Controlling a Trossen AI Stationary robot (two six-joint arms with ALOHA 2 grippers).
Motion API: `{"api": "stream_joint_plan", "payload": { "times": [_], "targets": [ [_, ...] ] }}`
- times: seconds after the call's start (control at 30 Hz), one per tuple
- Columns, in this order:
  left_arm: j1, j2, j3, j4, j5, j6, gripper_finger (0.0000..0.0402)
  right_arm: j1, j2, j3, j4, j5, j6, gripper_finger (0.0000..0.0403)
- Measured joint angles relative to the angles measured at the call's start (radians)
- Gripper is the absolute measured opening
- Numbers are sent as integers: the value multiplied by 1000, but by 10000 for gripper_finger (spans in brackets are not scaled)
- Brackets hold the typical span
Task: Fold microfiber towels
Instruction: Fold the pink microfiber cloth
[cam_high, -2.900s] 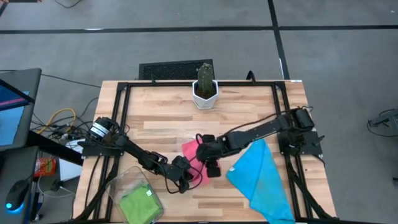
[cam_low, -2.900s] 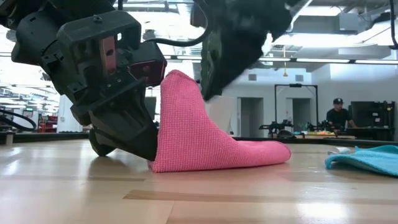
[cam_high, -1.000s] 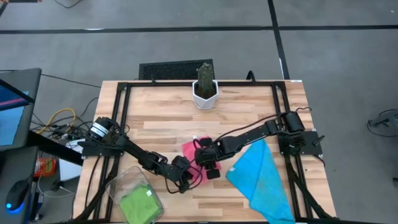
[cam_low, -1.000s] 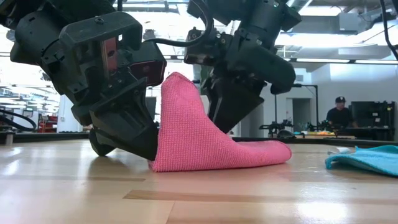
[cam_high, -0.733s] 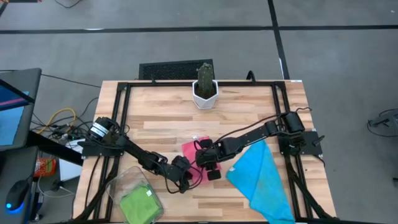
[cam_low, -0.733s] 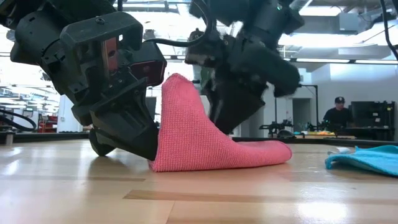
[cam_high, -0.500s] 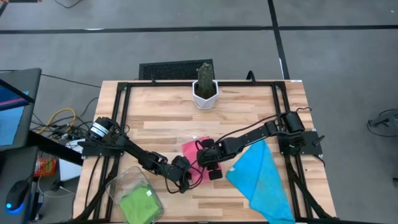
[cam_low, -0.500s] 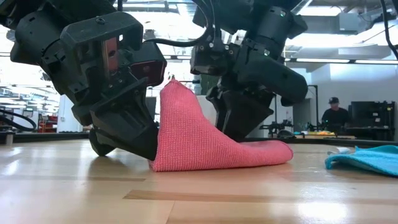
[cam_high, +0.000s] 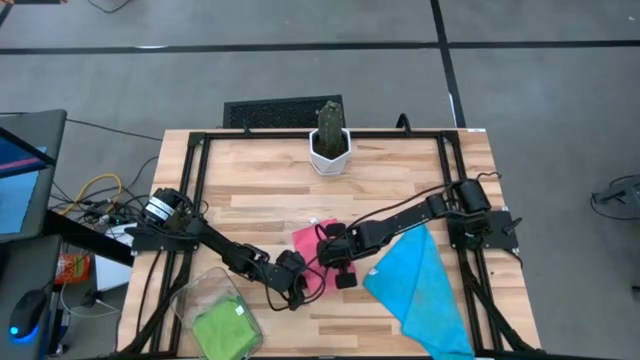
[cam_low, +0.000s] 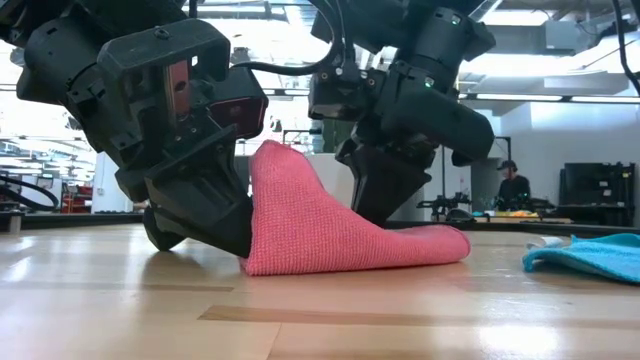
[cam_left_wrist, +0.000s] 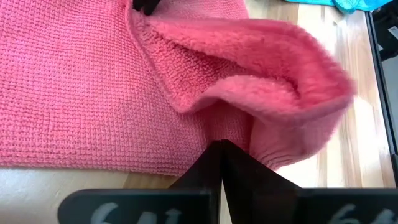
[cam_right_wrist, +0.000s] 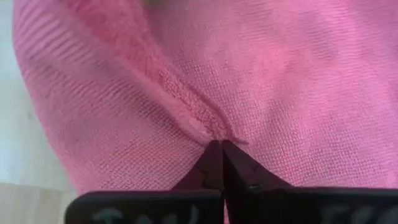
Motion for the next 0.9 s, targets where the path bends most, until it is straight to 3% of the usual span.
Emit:
{"api": "stream_joint_plan", "payload": {
  "times": [0.47, 0.73, 0.9],
  "targets": [
    [0, 0, 0, -1, 4, 6, 0, 7, -2, 50, -165, 14, 93, 17],
    [1, -5, -1, 21, 26, -6, 0, 7, -23, 51, -144, 42, 98, 27],
    [10, -57, -1, 17, 76, -22, 0, 8, -30, 50, -104, 3, 103, 50]
  ]
}}
